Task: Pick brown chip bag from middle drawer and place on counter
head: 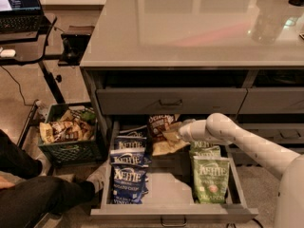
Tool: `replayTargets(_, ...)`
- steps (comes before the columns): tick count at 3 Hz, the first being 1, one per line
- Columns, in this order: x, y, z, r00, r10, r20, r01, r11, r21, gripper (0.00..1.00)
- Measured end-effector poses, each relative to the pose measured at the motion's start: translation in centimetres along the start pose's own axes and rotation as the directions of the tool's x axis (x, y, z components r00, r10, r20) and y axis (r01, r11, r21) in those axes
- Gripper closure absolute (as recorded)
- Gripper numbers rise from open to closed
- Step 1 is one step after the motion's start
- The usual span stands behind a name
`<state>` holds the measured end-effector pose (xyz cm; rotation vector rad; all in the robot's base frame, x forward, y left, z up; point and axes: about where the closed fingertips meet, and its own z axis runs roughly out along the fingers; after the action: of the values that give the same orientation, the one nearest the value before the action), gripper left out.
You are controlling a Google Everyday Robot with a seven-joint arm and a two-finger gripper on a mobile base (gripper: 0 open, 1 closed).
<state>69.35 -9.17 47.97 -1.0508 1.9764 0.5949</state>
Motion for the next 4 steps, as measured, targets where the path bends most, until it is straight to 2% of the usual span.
replayTargets(1, 4.0, 2.1, -0.6, 0.992, 0.089, -0.095, -0.094, 0.9943, -0.050, 1.00)
replayTargets(2, 6.0, 4.0, -2.3, 0.980, 0.110, -0.169, -0.124, 0.9895, -0.075, 1.00)
replayTargets(3, 5.5, 4.7, -5.6, 0.976, 0.089, -0.198, -0.101, 0.9935, -0.052, 1.00)
replayTargets(4, 2.8, 5.1, -8.3, 0.984, 0.020, -0.177, -0.029, 0.9983, -0.050, 1.00)
